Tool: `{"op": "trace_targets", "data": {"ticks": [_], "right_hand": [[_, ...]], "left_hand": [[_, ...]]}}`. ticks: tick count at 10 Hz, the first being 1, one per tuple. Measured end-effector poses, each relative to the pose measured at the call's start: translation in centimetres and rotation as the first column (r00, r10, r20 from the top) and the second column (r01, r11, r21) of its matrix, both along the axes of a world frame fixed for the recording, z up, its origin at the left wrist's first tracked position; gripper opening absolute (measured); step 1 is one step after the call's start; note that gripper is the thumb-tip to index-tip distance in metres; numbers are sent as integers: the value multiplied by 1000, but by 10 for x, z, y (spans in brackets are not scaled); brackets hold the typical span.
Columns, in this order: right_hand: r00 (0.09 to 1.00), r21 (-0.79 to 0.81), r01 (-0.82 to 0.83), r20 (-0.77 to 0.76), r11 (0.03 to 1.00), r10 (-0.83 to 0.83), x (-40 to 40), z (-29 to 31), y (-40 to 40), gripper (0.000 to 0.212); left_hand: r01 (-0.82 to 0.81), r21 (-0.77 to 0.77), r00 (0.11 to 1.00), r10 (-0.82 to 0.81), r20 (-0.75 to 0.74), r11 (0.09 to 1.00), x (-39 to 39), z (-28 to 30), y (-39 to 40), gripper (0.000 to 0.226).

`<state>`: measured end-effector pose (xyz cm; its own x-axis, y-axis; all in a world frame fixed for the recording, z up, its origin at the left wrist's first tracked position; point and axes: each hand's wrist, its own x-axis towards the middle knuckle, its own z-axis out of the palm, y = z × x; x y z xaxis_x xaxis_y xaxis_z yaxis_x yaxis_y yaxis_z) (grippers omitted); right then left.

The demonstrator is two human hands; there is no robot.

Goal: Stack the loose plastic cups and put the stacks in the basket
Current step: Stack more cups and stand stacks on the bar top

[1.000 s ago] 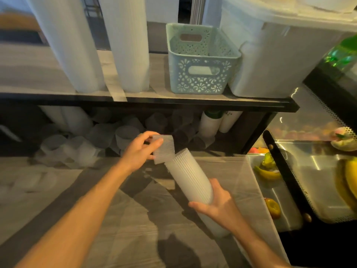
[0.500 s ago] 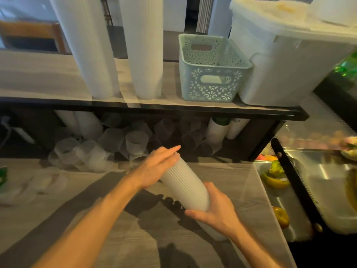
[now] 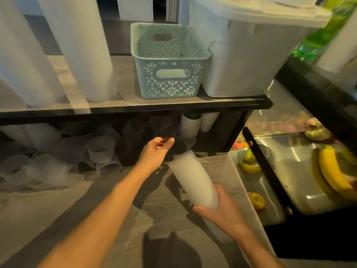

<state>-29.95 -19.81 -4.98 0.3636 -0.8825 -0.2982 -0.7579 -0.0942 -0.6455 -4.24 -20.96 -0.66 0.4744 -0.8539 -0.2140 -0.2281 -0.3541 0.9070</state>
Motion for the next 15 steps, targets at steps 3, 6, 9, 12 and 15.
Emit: {"op": "trace_targets", "data": {"ticks": [3,6,9,12,15], "right_hand": [[992,-23,129,-10,991,-129,-24,0,-12,78],[994,-69,112,-12,991,-113,-30,0,-22,76],[993,-83,115,-11,990,-116,-23,-1,-23,79],[994,-36,101,-44,994,-102,-21,3,-11,76],[998,-4,28,-52,1000,-28,-8,3,6,83]], "left_hand": [[223,400,937,-309,164,889,-32,-3,-97,59],[211,482,878,-382,289,850,-50,-45,-127,95],[163,482,943,-280,182,861,-47,-41,-125,67],[244,457,969,-229,-89,856,-25,-33,-81,84],[22,25,897,-8,-442,999,11,-14,-5,65]]}}
